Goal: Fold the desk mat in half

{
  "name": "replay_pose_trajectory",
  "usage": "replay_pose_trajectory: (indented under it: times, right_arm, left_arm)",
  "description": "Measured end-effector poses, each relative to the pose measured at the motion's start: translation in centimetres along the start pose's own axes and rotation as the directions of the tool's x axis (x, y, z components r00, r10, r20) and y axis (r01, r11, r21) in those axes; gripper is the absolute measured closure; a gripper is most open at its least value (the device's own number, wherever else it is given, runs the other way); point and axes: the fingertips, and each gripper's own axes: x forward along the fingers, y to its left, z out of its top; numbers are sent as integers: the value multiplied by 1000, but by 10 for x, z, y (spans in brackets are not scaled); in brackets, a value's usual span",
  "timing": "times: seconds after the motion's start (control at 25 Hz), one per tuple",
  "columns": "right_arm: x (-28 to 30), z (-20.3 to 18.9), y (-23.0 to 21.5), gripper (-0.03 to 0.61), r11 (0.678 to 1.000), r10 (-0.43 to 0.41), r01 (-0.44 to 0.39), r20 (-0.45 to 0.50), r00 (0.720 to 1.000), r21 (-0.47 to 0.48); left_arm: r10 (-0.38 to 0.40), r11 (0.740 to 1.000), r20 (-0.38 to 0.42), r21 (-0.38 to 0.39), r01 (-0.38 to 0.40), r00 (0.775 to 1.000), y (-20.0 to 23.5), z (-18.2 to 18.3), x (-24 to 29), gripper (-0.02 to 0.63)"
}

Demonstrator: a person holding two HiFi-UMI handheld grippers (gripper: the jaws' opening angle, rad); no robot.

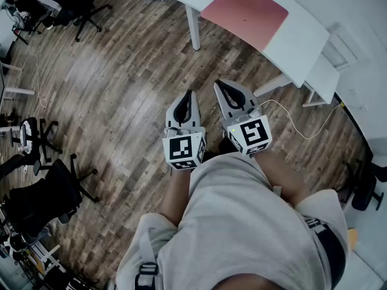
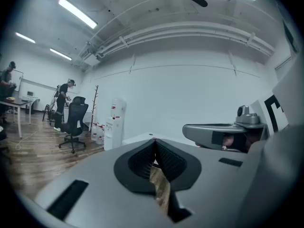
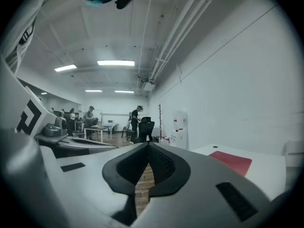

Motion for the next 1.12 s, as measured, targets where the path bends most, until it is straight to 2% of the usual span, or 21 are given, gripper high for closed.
replay_pose_trajectory:
  times: [0.24, 0.52, 0.8, 1.0, 1.12]
  right_arm:
    - [-2, -14, 5, 537, 999, -30, 31, -13, 999, 27]
    - [15, -29, -8, 537, 997, -56, 58, -35, 998, 50]
    - [77, -36, -57, 537, 994, -68, 72, -57, 996, 85]
    - [123, -42, -102, 537, 993, -50, 58, -87, 995, 100]
    - [142, -53, -131, 537, 992, -32, 47, -124, 992, 117]
  left_arm:
    - [-29, 999, -49, -41, 27, 998, 6, -23, -10, 601]
    - [-72, 995, -114, -72, 64, 991, 8, -42, 11, 601]
    - [-137, 988, -175, -97, 121, 975, 26, -41, 80, 601]
    - [-170, 985, -226, -67, 159, 959, 35, -43, 151, 601]
    - [-209, 974, -264, -144, 176, 941, 31, -53, 194, 601]
